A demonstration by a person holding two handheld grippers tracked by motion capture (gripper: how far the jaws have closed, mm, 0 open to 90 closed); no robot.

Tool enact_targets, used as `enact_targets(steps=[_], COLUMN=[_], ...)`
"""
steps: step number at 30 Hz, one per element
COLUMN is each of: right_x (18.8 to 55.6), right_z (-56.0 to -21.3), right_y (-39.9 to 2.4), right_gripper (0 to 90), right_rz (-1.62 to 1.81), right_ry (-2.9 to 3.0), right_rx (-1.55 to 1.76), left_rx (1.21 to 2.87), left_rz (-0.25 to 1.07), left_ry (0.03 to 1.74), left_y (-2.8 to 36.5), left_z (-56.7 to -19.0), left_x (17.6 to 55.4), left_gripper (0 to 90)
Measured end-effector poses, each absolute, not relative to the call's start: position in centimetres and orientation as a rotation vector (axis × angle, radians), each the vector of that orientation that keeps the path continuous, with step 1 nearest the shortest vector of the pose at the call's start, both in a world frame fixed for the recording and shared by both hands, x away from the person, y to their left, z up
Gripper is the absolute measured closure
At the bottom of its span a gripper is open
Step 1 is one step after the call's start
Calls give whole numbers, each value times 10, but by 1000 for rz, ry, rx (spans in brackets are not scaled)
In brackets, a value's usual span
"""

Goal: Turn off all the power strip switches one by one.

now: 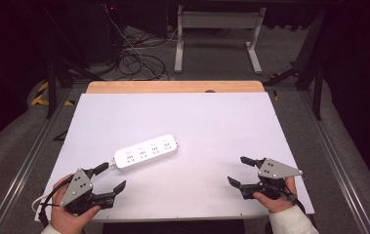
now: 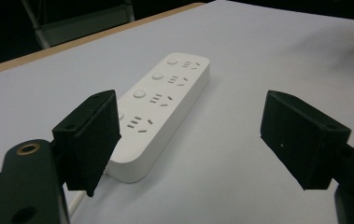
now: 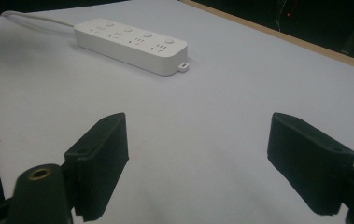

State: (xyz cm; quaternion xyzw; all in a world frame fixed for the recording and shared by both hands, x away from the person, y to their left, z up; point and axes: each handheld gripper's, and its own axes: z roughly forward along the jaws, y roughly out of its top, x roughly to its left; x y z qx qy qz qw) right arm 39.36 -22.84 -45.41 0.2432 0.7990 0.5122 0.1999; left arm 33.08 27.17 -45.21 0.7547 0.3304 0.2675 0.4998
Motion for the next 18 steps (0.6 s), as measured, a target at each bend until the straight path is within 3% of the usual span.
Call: enact_targets(steps=[11, 18], right_x=[392, 392], right_z=[-455, -455], right_y=[-227, -226], right_gripper=[231, 233], right_rz=[1433, 1435], right_ry=[2236, 2237], right_rx=[661, 651], left_rx=[1808, 1803], left_rz=[666, 651], left_ry=[774, 775], left_y=[270, 271], left_z=[-451, -449], left_x=[330, 330], left_gripper=[206, 249])
